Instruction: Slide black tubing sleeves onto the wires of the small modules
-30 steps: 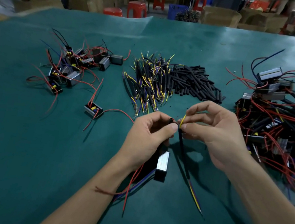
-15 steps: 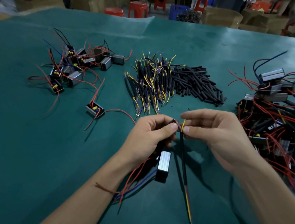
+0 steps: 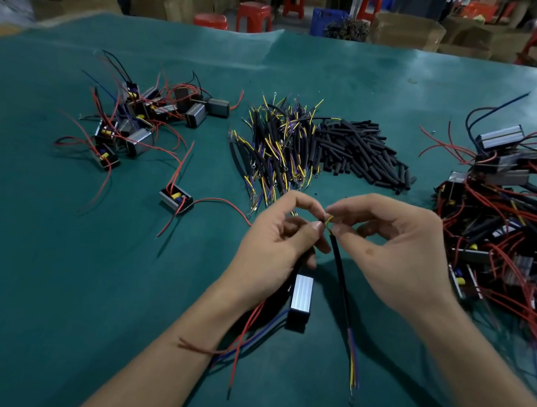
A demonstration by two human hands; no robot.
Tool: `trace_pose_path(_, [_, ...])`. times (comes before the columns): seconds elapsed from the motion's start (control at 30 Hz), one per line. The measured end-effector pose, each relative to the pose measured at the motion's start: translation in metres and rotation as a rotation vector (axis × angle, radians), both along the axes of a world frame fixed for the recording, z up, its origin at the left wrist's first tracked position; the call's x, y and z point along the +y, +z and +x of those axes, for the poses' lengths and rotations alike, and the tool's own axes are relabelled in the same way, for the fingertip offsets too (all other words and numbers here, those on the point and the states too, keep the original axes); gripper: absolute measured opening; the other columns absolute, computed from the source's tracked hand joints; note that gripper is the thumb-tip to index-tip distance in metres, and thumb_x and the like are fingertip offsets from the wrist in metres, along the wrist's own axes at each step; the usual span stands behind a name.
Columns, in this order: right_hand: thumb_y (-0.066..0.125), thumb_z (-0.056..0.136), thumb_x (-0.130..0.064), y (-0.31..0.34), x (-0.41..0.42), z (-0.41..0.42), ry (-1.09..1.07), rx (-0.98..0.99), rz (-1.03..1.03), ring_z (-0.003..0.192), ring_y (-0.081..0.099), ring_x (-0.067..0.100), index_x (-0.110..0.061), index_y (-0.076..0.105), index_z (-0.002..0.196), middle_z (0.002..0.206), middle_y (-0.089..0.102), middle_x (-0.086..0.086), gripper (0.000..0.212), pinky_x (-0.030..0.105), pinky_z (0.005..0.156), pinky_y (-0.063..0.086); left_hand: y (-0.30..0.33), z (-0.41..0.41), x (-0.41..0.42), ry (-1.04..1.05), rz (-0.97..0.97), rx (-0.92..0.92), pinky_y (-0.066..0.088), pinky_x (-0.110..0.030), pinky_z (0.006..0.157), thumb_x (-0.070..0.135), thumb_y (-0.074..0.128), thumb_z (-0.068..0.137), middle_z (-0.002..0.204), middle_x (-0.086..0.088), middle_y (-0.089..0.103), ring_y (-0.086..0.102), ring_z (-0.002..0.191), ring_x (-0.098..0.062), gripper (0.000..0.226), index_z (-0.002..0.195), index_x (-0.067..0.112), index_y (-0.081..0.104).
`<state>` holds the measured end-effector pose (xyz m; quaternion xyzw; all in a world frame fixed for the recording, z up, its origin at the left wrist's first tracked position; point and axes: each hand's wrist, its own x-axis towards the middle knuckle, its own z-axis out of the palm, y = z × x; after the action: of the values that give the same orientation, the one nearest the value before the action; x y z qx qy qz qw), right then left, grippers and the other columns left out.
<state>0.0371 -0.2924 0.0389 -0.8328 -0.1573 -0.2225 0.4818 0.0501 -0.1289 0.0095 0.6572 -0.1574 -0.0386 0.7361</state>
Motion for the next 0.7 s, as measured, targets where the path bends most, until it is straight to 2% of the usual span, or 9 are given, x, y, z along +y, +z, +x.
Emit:
trace_pose_path(0.1, [0.078,0.08,0.007,0.004,-0.002,0.0,0.012,-0.016,-0.033,0.082,0.074,0.012,-0.022,0.08,0.093,0.085,0.077,-0.013,0.032,0.036,0.075,0.059,0.0,-0.001,0.001,0.003,0.002,-0.02,0.044,-0.019,0.05,0.001,0.067,0.092,0.072,-0.009,0.061,0.052,0.05,-0.013,0.02,0.097,0.018,0.058])
trace_pose_path(0.2, [0.081,0.078,0.007,0.007,-0.004,-0.002,0.028,-0.041,-0.091,0.084,0.074,0.004,-0.018,0.079,0.104,0.089,0.077,-0.012,0.035,0.028,0.08,0.06,-0.001,-0.002,0.002,0.001,0.009,-0.026,0.044,-0.019,0.053,0.005,0.072,0.09,0.072,-0.007,0.056,0.052,0.055,-0.013,0.019,0.098,0.016,0.059])
trace_pose_path(0.3, [0.086,0.076,0.002,0.011,-0.008,-0.003,0.011,-0.109,-0.208,0.084,0.073,-0.002,-0.015,0.076,0.112,0.095,0.076,-0.01,0.041,0.023,0.082,0.058,-0.002,-0.001,0.001,-0.008,-0.015,-0.037,0.044,-0.019,0.054,0.002,0.07,0.091,0.074,-0.007,0.061,0.052,0.057,-0.012,0.015,0.096,0.013,0.06])
trace_pose_path(0.43, [0.088,0.076,-0.005,0.011,-0.011,-0.002,-0.041,-0.191,-0.292,0.08,0.072,-0.004,-0.011,0.076,0.105,0.096,0.075,-0.006,0.032,0.021,0.078,0.056,-0.003,-0.001,0.0,-0.02,-0.026,-0.042,0.045,-0.016,0.054,0.0,0.065,0.094,0.075,-0.002,0.069,0.055,0.055,-0.006,0.012,0.093,0.012,0.061])
trace_pose_path(0.57, [0.089,0.073,-0.005,0.005,-0.011,0.001,-0.074,-0.143,-0.232,0.078,0.073,-0.001,-0.007,0.079,0.094,0.102,0.076,0.001,0.023,0.014,0.077,0.057,-0.004,0.0,0.001,-0.018,-0.013,-0.057,0.041,-0.016,0.05,0.003,0.062,0.097,0.073,-0.003,0.07,0.049,0.05,-0.009,0.016,0.09,0.017,0.059])
trace_pose_path(0.7, [0.089,0.073,-0.01,0.005,-0.011,0.004,-0.061,0.064,-0.002,0.076,0.075,0.003,-0.011,0.081,0.091,0.108,0.075,-0.005,0.02,0.018,0.077,0.06,-0.004,0.001,0.0,-0.031,-0.03,-0.036,0.036,-0.016,0.044,0.002,0.059,0.099,0.071,-0.003,0.068,0.043,0.046,-0.008,0.016,0.092,0.017,0.058])
